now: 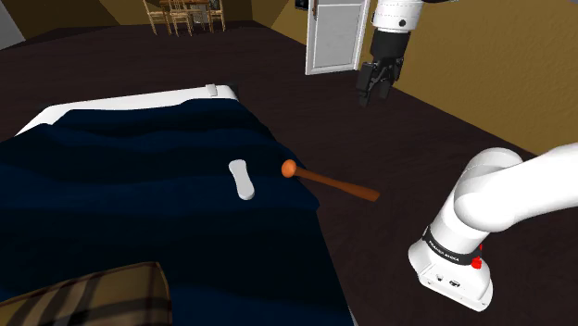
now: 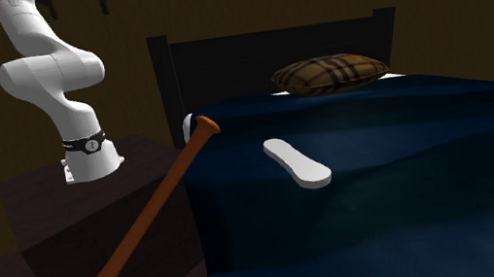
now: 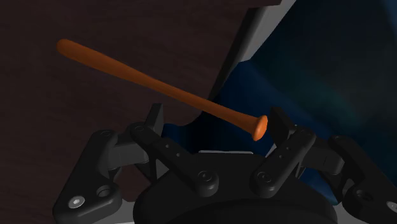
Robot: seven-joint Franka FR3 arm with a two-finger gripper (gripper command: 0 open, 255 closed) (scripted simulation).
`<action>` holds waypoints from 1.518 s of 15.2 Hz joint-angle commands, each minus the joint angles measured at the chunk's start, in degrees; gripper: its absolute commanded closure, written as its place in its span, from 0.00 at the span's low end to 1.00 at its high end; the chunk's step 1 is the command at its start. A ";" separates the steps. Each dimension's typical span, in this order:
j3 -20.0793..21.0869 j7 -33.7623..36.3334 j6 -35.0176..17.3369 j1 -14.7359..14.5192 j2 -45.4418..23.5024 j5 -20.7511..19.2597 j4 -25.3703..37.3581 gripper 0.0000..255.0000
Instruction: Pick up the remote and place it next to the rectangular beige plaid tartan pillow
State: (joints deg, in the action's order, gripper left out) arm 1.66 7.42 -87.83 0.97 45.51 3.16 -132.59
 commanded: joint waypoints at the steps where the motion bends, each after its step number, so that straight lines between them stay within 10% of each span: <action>1: 0.00 0.00 0.00 0.00 0.00 0.00 0.00 0.00; 23: 15.52 23.68 -30.75 -0.01 -40.03 -1.27 9.23 0.00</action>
State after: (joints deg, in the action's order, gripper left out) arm 16.71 29.81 -117.28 0.94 7.93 2.66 -124.49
